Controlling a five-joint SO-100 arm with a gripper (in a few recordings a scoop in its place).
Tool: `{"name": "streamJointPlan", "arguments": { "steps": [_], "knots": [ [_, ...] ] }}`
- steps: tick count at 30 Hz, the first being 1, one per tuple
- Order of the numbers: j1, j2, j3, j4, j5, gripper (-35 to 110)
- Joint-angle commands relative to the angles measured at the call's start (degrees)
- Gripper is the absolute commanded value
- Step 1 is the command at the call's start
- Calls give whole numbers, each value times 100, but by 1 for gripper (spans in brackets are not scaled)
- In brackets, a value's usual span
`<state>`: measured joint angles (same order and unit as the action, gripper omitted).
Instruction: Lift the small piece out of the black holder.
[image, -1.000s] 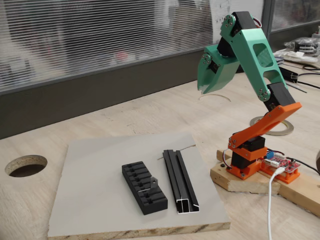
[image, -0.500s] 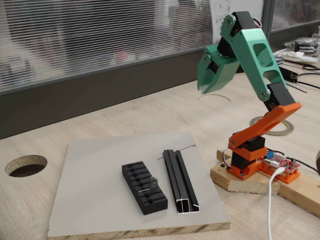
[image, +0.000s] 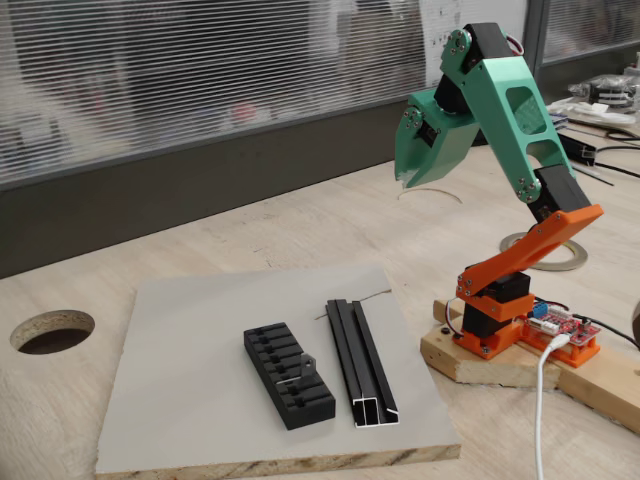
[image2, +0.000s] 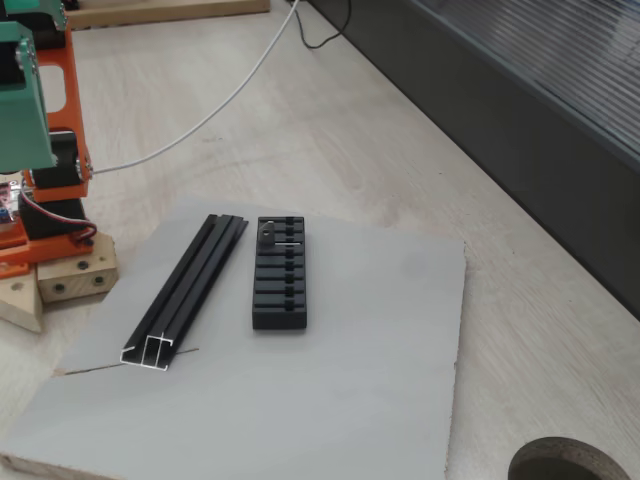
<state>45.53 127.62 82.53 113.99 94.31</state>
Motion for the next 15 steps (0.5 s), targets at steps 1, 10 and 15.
{"name": "streamJointPlan", "arguments": {
  "steps": [1, 10, 15],
  "knots": [
    [26, 70, 9, 149, 26, 12],
    [70, 70, 9, 149, -9, 12],
    [26, 62, 9, 149, -9, 12]
  ]
}}
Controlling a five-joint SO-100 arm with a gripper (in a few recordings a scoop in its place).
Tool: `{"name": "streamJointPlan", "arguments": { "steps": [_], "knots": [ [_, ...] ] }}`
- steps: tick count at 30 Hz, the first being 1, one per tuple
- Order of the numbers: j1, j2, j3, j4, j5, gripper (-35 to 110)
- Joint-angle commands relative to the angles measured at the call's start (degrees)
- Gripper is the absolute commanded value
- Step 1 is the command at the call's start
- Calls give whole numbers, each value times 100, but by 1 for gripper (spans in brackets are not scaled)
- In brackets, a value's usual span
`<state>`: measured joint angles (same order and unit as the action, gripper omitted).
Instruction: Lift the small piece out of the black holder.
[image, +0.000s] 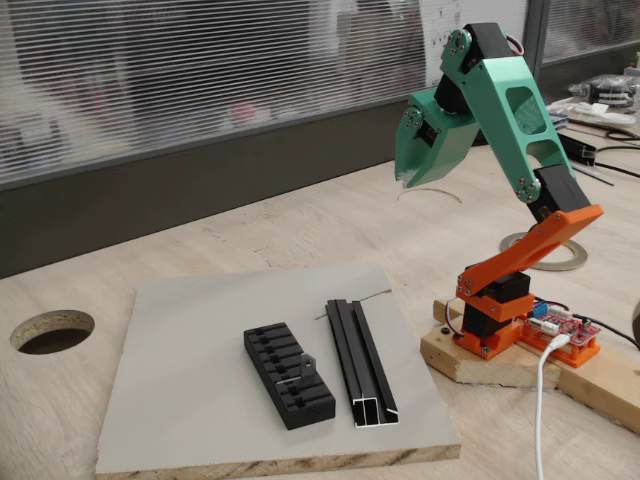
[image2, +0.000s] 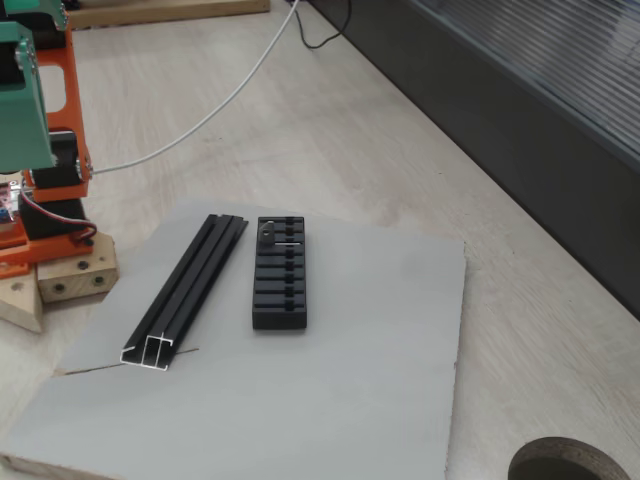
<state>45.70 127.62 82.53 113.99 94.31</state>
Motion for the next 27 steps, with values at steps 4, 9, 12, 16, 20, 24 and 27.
{"name": "streamJointPlan", "arguments": {
  "steps": [4, 9, 12, 16, 20, 24, 27],
  "knots": [
    [0, 62, 9, 132, 35, 12],
    [-9, 53, 9, 141, 35, 12],
    [-26, 53, 9, 141, 44, 12],
    [-325, 53, 9, 141, 53, 12],
    [-1371, 18, 9, 132, 422, 12],
    [-2241, -272, 0, 132, 1582, 12],
    [-2777, -448, 0, 132, 2654, 12]
  ]
}}
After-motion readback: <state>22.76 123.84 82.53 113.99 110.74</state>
